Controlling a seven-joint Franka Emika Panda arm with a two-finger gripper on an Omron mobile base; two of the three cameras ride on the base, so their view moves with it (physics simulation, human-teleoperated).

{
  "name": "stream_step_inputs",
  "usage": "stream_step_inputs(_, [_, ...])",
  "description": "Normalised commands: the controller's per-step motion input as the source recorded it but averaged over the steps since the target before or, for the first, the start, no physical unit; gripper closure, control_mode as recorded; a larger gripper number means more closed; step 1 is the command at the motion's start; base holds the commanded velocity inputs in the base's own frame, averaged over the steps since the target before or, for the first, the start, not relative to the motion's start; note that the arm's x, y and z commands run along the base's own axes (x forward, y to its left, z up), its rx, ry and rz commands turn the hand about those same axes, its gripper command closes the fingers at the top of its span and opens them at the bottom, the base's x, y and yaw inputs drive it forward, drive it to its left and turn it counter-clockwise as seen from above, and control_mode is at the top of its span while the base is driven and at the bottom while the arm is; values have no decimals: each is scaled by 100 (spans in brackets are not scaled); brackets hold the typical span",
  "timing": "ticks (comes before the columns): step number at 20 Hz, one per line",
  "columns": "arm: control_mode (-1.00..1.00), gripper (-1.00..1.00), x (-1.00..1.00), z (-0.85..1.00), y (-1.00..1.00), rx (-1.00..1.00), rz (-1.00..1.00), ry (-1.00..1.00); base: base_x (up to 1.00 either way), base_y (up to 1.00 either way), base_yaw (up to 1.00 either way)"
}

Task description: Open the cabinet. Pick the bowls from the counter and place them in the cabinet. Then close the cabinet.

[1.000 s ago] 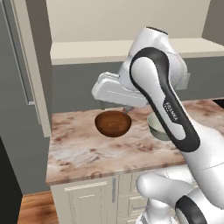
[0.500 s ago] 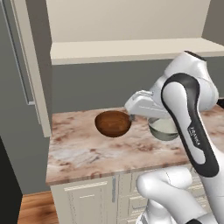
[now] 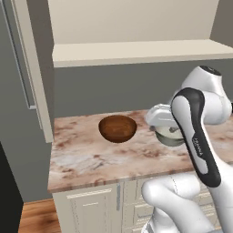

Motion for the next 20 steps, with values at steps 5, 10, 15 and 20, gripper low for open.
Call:
stream_step_inputs(5, [-100,-100,22,-17,-51,-6,-21,-1,0,0,0])
stream_step_inputs(10, [-100,-100,20,-28,-49,-7,-20,0,0,0,0])
stream_step_inputs(15, [-100,-100,19,-19,-50,-10,-19,0,0,0,0])
stream_step_inputs(20, [-100,-100,14,-11,-46,-12,-19,0,0,0,0])
